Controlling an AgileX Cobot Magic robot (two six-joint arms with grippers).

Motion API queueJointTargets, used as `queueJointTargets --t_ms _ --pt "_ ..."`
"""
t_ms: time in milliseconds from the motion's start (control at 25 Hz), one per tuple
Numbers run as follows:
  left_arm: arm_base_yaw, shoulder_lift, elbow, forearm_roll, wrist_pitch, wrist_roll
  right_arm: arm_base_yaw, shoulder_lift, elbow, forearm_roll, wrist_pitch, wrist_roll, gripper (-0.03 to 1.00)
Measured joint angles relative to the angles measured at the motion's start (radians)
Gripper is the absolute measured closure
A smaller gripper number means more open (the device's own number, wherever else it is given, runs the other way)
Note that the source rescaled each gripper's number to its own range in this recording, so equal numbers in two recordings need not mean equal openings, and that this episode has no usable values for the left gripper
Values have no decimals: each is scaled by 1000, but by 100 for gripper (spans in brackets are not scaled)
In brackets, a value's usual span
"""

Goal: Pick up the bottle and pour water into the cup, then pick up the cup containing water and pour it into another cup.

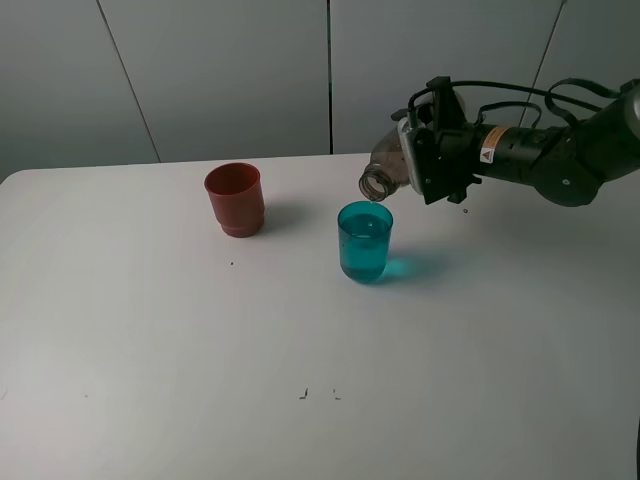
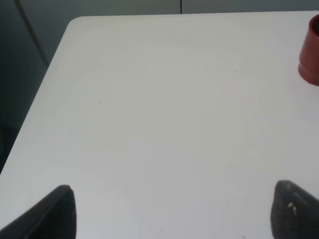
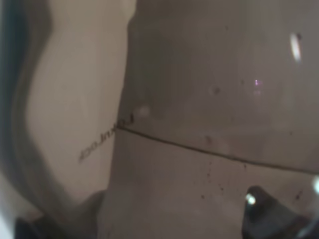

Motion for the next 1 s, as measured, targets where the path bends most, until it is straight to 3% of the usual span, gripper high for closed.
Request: queueJointTargets --t_ms 200,520,840,1000 --pt "0 0 0 0 0 0 0 0 0 -15 0 329 96" --pt "0 0 0 0 0 0 -4 0 0 -24 0 734 96" --pt "0 0 0 -2 0 0 -110 0 -22 -9 -10 1340 96" --pt "0 0 0 -2 0 0 -139 0 -50 34 -4 1532 96"
